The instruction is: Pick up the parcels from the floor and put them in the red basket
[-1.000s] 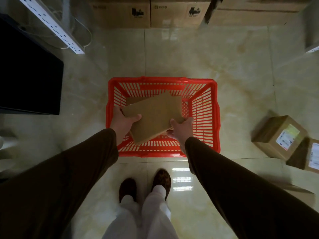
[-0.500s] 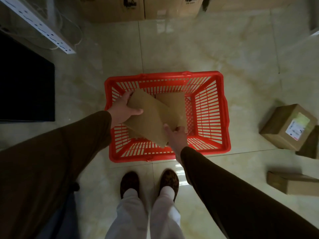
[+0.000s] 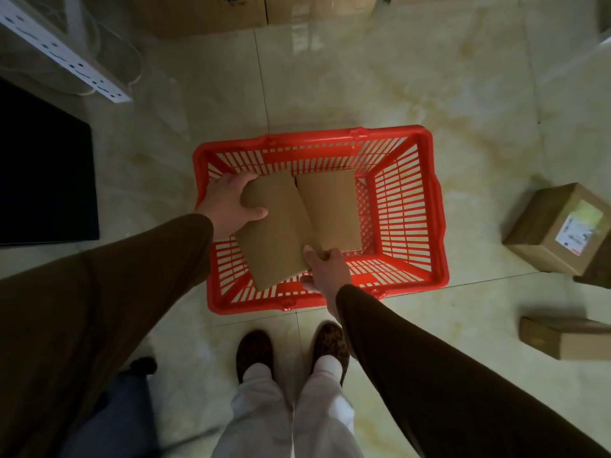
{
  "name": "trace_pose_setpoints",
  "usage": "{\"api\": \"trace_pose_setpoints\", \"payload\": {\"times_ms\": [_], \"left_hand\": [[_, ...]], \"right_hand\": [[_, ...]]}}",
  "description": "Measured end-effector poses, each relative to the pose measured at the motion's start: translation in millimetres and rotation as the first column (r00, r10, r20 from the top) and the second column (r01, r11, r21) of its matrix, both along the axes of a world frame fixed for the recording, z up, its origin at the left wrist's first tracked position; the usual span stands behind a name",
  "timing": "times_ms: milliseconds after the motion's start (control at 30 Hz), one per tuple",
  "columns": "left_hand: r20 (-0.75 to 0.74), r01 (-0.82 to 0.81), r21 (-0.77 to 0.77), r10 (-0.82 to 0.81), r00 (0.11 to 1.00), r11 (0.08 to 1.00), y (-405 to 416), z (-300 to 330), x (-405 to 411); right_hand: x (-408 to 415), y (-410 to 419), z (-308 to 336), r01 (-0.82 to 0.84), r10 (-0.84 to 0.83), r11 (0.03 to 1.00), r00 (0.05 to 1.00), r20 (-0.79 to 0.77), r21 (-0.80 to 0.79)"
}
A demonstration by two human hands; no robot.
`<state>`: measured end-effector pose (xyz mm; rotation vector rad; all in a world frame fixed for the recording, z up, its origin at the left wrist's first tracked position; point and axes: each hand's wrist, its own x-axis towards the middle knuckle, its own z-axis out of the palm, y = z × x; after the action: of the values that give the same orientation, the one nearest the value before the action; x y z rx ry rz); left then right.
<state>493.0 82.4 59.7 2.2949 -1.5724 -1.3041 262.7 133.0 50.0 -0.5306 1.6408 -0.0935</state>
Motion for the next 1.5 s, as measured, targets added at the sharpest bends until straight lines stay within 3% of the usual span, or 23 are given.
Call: {"api": "trace_pose_setpoints", "payload": {"times_ms": [167,500,867,1300,1500], "left_hand": [[-0.047,-0.042,-0.043,0.040,0.998,0.998,12,0,5],[-0.081,-0.003,-0.032,0.000,0.997,0.999,13,-2,9],[0.127,0.065,-0.005,-0.064,0.990,0.998,1,-4,8],[0.174,0.021,0.004,-0.021,0.984,1.000,5,-1,-1],[0.200,0.017,0.015,-0.019,0.980,1.000,9,6,-7]], "right_hand": [[-1,6,3,-0.158,0.150,0.984,0.984,-0.099,-0.079],[5,13,13,-0.262,0.207,0.947,0.941,-0.267,-0.189],[28,12,-3,-0.358,0.338,0.931,0.920,-0.197,-0.076],[26,12,-6,-0.329,0.302,0.939,0.926,-0.225,-0.095],[22,8,1,-0.394,0.373,0.916,0.904,-0.210,-0.069]]}}
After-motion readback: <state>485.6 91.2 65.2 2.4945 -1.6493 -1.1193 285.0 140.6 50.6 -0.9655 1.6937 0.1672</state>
